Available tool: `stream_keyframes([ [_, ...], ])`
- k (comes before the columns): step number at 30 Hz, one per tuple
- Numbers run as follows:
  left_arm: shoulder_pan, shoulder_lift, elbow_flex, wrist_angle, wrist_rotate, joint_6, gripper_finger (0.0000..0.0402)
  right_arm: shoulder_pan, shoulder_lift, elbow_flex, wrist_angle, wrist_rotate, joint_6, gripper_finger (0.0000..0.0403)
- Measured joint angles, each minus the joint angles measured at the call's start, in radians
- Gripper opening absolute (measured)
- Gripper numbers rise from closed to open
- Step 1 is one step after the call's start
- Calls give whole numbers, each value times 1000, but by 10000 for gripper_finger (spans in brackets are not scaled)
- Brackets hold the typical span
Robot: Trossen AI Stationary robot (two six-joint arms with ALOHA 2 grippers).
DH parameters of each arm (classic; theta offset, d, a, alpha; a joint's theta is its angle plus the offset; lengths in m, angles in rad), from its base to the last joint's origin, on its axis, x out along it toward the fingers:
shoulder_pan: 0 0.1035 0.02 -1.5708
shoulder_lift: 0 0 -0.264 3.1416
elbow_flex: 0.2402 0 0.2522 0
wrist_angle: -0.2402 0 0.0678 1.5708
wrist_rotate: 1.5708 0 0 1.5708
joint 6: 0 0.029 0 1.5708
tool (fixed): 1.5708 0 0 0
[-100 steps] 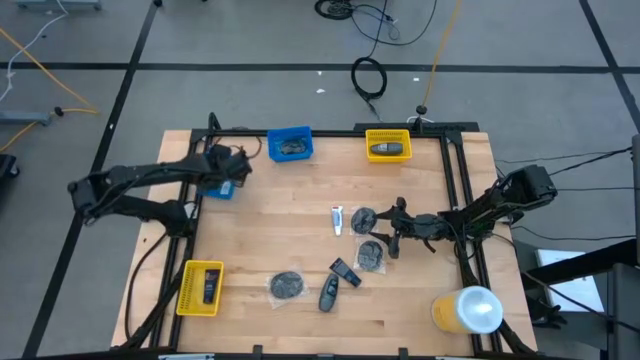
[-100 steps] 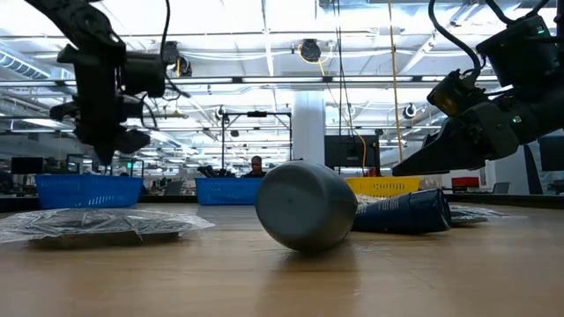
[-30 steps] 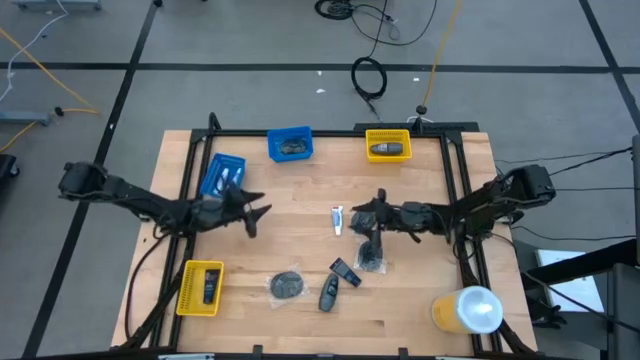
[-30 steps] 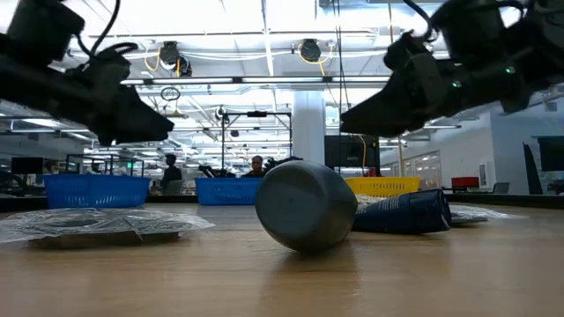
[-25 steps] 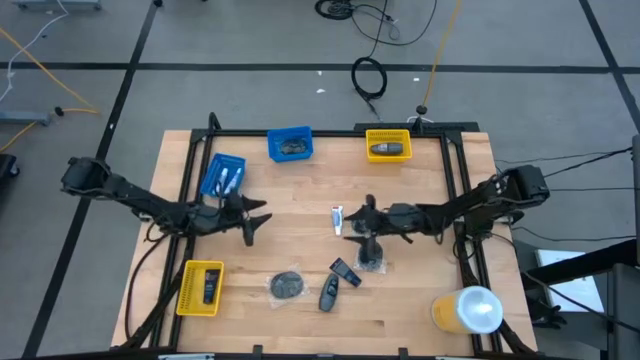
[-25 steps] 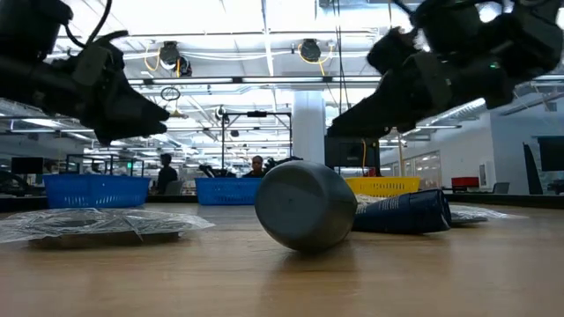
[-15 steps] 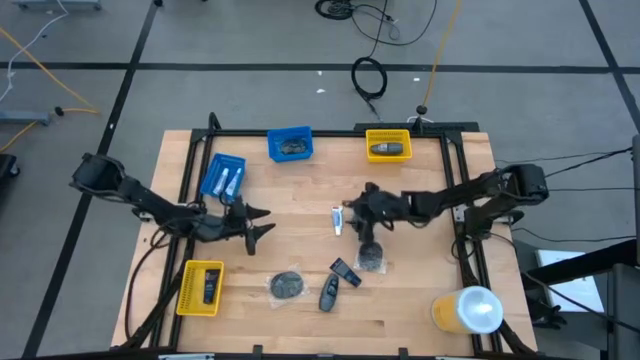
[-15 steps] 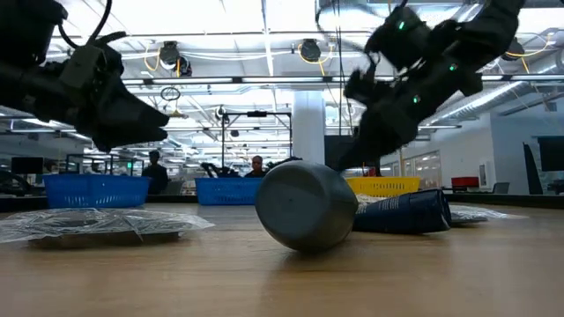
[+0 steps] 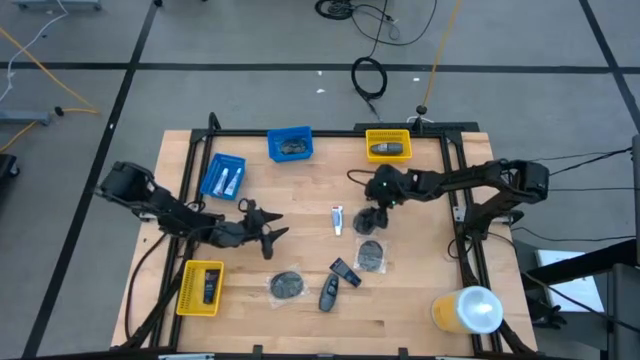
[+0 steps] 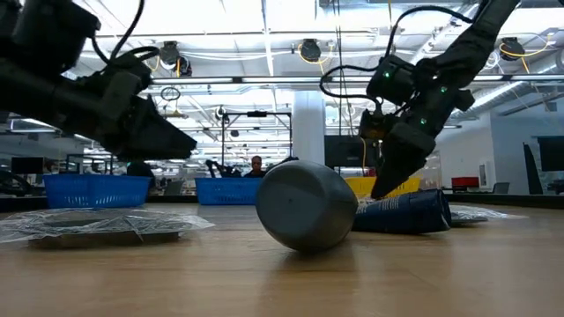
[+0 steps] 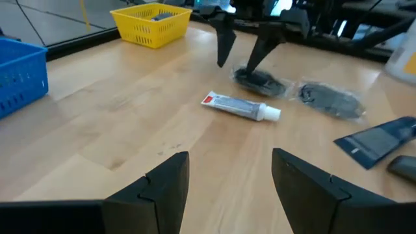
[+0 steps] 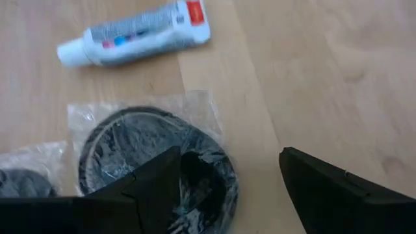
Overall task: Pick & Place Travel size toiletries
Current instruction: Put the black hairbrush into the right blue bin
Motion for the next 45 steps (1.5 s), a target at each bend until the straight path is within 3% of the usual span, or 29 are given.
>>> stream_keyframes([
  [5,25,90,65,0,5,32,214,0,14,-27,14,-8,-17,233],
  [9,58,150,104,-2,62,34,214,1,14,-58,76,-49,-23,194],
  [14,99,193,139,-4,154,51,214,3,16,-74,147,-77,-43,115],
  [20,144,193,164,-17,159,91,214,10,18,-75,226,-128,-62,10],
  [26,230,193,230,-10,169,182,214,60,17,-75,391,-72,-62,4],
  [31,332,193,296,-18,389,181,218,118,17,-75,563,32,-74,2],
  [35,381,193,347,-72,527,157,244,165,17,-75,665,139,-107,1],
  [41,389,234,414,-100,496,158,288,232,17,-75,760,333,-156,1],
  [45,388,318,469,-95,480,154,294,263,17,-74,809,346,-177,1],
])
